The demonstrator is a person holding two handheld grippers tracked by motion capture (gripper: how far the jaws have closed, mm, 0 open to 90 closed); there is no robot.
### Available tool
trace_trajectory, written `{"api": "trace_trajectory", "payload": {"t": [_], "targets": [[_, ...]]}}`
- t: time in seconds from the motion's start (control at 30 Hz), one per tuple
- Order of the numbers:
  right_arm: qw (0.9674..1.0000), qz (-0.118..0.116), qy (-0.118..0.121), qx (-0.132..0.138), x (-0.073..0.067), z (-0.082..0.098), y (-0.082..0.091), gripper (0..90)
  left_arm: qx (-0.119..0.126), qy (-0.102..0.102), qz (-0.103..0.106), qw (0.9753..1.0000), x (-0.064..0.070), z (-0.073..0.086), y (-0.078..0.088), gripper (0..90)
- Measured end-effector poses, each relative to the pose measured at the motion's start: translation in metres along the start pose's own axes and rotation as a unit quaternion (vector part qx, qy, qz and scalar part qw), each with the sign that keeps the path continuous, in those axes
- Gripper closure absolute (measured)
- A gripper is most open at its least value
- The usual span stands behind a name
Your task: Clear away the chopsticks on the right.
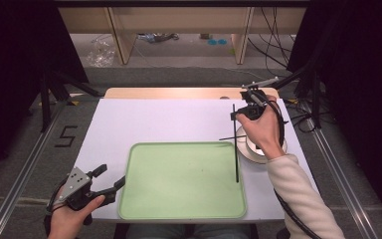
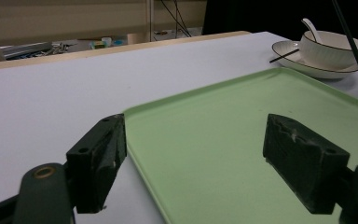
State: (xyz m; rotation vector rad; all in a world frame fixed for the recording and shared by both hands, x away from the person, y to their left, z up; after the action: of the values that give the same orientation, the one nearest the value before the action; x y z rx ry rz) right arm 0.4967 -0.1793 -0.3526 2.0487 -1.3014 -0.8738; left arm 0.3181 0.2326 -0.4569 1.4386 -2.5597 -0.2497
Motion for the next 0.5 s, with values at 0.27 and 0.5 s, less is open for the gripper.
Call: {"api": "trace_trajectory", "payload": {"t": [0.27, 0.5], "targets": [[0.9916, 0.012, -0.081, -0.100, 0.001, 0.017, -0.019, 88.0, 0.002, -0.002, 0.002, 1.0000, 0.000, 0.000, 0.000, 21.6], [0.9888, 0.026, -0.074, -0.127, 0.009, 0.027, -0.037, 88.0, 0.002, -0.002, 0.003, 1.0000, 0.000, -0.001, 0.000, 21.6]]}}
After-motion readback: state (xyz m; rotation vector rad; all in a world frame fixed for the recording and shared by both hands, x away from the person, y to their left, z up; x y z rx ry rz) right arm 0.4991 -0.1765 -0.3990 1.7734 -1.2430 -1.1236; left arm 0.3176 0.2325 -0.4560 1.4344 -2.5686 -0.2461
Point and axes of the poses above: each handheld gripper's, and its own axes: y roughly backward along the jaws, z roughly out of its underside, x roughly to its right, the point moved 4 cm from there along -y, roughly forward along the jaws, and after that the axes turned 4 degrees about x, right-handed, at the moved point
